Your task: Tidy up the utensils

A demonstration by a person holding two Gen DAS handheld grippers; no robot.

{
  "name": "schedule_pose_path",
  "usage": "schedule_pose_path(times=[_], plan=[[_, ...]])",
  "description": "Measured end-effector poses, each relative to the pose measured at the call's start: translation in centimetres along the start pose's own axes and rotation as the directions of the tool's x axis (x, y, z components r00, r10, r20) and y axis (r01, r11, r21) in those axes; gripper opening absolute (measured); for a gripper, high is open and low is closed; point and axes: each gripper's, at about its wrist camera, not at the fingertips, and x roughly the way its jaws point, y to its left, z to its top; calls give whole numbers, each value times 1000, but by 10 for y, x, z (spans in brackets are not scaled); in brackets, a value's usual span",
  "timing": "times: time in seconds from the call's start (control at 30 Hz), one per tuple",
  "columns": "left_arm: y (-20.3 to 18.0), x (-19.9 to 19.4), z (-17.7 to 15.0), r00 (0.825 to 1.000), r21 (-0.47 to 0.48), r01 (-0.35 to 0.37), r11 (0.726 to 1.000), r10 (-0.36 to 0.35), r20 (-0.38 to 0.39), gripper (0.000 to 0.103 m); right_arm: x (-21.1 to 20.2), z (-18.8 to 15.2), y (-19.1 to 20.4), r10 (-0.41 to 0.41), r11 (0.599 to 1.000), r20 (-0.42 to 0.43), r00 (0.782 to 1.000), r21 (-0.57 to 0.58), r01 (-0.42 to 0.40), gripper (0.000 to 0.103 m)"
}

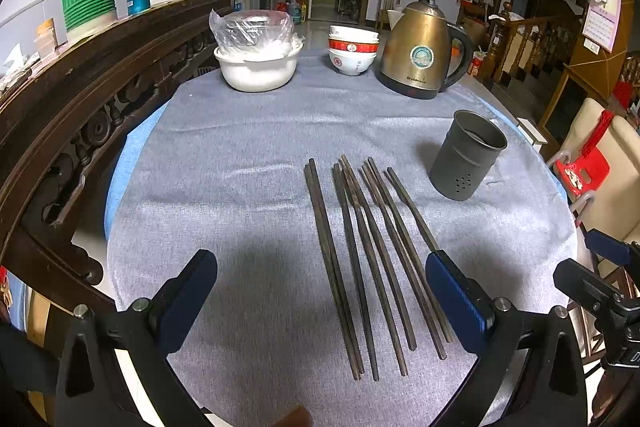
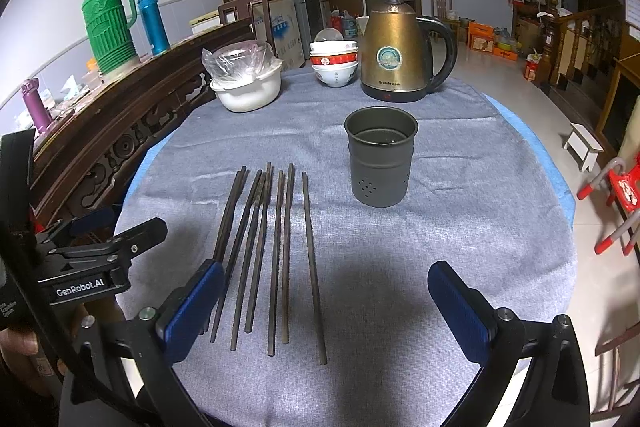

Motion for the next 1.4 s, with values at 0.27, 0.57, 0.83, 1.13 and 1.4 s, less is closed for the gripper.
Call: schedule_pose_path(times=[0.27, 0.57, 0.83, 1.13, 1.4], plan=[[0, 0, -1, 1000, 2, 3, 1000, -3, -6, 103, 0, 1, 0, 3, 1000, 1, 1000, -2, -3, 103], [-2, 0, 0, 1000, 3, 3, 1000, -3, -11, 103, 0, 0, -1, -3, 1000, 0, 1000, 1, 3, 103], [0, 1, 0, 1000, 1, -3, 1000, 3, -19, 103, 2, 1, -4, -19, 1000, -1, 1000, 7, 19, 103], [0, 2, -1, 1000, 8, -2, 1000, 2, -19, 103, 3, 1, -5, -24, 1000, -3, 1000, 7, 24, 103], [2, 3, 0, 1000, 3, -2, 1000, 2, -23, 103, 5, 1, -4, -42, 999, -3, 999, 2, 42, 103]])
